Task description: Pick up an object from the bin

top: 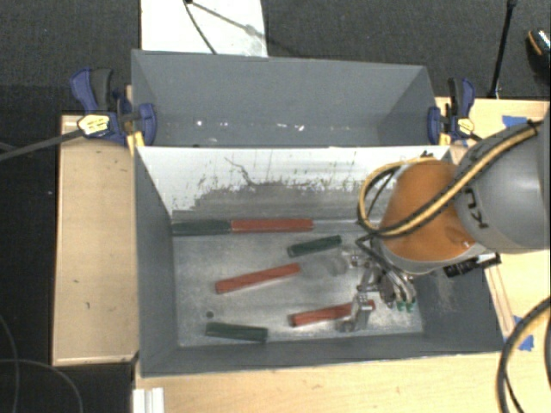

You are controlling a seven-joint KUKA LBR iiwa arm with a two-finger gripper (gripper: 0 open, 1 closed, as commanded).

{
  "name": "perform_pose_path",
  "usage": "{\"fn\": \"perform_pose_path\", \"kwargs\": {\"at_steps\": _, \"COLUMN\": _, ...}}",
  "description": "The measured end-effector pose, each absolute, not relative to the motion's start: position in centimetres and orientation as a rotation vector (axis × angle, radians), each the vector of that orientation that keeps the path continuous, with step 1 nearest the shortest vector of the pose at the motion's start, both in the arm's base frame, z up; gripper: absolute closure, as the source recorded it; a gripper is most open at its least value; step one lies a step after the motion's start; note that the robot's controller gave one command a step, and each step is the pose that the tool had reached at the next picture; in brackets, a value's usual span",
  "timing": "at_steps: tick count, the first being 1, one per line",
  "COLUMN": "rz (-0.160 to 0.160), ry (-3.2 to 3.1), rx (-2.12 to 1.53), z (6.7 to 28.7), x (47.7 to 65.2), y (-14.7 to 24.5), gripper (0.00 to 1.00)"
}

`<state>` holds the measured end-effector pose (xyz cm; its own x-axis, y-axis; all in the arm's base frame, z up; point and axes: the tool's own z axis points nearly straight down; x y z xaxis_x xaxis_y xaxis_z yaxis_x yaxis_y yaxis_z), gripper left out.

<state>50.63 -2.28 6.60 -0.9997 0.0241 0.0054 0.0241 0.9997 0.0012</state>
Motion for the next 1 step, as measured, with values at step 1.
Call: {"fn": "perform_pose_path", "kwargs": {"at_steps": 1, "rz": -0.001, "ry": -3.143, "rx": -0.036, "z": 7.03, "x": 50.80, "y": -2.35, "gripper": 1.00}}
